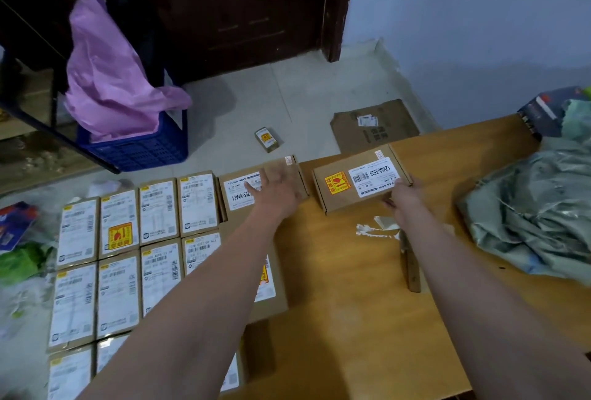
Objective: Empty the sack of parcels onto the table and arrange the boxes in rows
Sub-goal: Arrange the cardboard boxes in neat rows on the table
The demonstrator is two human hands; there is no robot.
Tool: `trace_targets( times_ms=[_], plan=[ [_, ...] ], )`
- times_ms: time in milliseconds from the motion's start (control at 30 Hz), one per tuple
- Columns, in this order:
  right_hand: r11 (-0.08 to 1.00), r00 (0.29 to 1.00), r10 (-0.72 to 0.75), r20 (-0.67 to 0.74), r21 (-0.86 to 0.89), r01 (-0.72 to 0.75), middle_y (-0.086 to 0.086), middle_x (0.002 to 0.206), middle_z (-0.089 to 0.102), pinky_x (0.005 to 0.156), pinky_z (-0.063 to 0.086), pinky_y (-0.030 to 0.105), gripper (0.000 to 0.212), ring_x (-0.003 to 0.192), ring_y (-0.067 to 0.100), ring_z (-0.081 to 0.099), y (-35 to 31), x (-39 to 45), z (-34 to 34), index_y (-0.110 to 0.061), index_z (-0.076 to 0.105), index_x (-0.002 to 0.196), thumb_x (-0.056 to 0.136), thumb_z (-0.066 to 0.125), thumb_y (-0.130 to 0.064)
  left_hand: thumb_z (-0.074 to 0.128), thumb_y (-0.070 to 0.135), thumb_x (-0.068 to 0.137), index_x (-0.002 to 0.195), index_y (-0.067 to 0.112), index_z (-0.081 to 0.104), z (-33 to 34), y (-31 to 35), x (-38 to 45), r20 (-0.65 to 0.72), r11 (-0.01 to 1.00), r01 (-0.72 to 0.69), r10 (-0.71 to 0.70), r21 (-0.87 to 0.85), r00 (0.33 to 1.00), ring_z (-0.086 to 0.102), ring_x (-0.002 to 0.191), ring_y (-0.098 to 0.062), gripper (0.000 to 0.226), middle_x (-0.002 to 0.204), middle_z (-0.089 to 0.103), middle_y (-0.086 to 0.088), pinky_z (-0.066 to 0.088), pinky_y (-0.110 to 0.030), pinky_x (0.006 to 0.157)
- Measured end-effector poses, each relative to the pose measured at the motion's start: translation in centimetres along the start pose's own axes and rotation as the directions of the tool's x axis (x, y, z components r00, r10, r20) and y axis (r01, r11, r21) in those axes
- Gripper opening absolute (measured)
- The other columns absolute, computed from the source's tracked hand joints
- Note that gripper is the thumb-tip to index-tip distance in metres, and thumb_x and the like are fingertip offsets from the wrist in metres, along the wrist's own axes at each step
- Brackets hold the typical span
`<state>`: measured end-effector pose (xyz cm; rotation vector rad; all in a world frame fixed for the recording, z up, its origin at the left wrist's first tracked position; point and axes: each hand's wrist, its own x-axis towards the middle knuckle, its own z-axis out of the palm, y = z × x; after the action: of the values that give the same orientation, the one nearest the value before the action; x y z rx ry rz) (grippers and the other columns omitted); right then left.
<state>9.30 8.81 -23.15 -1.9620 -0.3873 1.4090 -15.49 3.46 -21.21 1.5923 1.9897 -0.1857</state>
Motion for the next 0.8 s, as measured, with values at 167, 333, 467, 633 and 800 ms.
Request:
trace_targets(
  times_ms=[167, 333, 467, 633, 800],
  plan=[
    [1.000, 0.999, 0.005, -0.040, 0.008, -0.004, 0.004, 0.114, 0.063, 0.086, 0.057, 0.036, 0.046, 0.106, 0.025, 0.062, 1.0, 1.3, 1.1, -0.032, 0.033, 0.146, 0.104, 0.041, -0.013, 0.042, 0.038, 0.102, 0.155, 0.039, 0.006, 1.6, -0.7, -0.1, 0.068, 0.998, -0.021, 0.017, 0.051, 0.998, -0.014, 0.149, -0.040, 0.064, 0.164, -0.015, 0.011, 0.007, -0.080, 0.106],
    [0.995, 0.998, -0.029, -0.048, -0.100, 0.025, 0.003, 0.110, 0.065, 0.090, 0.056, 0.041, 0.043, 0.096, 0.022, 0.064, 1.3, 2.1, 2.1, -0.019, 0.042, 0.141, 0.100, 0.047, -0.007, 0.040, 0.035, 0.103, 0.155, 0.040, 0.010, 1.5, -1.1, -0.1, 0.081, 0.997, -0.046, 0.041, 0.055, 0.996, -0.013, 0.150, -0.039, 0.060, 0.164, -0.011, 0.012, 0.009, -0.079, 0.106],
    [0.988, 0.996, -0.024, -0.089, -0.156, 0.010, 0.010, 0.116, 0.068, 0.084, 0.059, 0.046, 0.045, 0.092, 0.027, 0.067, 1.7, 3.3, 3.0, -0.019, 0.046, 0.137, 0.095, 0.052, -0.005, 0.040, 0.034, 0.103, 0.155, 0.039, 0.011, 1.3, -1.2, -0.2, 0.094, 0.997, -0.058, 0.052, 0.055, 0.994, -0.012, 0.150, -0.039, 0.059, 0.164, -0.010, 0.012, 0.011, -0.079, 0.106],
    [0.996, 0.996, -0.006, -0.090, -0.091, -0.003, 0.015, 0.118, 0.065, 0.078, 0.060, 0.046, 0.051, 0.093, 0.032, 0.065, 1.1, 2.0, 3.6, -0.015, 0.037, 0.143, 0.097, 0.043, 0.006, 0.040, 0.033, 0.104, 0.155, 0.038, 0.011, 1.3, -1.3, -0.2, 0.099, 0.994, -0.069, 0.060, 0.085, 0.993, -0.011, 0.149, -0.041, 0.059, 0.164, -0.011, 0.011, 0.014, -0.078, 0.106],
    [0.997, 0.995, 0.003, -0.100, -0.079, -0.011, 0.015, 0.125, 0.063, 0.083, 0.059, 0.047, 0.050, 0.110, 0.034, 0.063, 0.9, 1.4, 3.7, -0.016, 0.037, 0.143, 0.098, 0.040, 0.006, 0.039, 0.033, 0.104, 0.155, 0.039, 0.008, 1.5, -1.2, -0.1, 0.106, 0.994, -0.062, 0.052, 0.093, 0.993, -0.012, 0.149, -0.040, 0.060, 0.164, -0.013, 0.010, 0.014, -0.077, 0.107]
  ],
)
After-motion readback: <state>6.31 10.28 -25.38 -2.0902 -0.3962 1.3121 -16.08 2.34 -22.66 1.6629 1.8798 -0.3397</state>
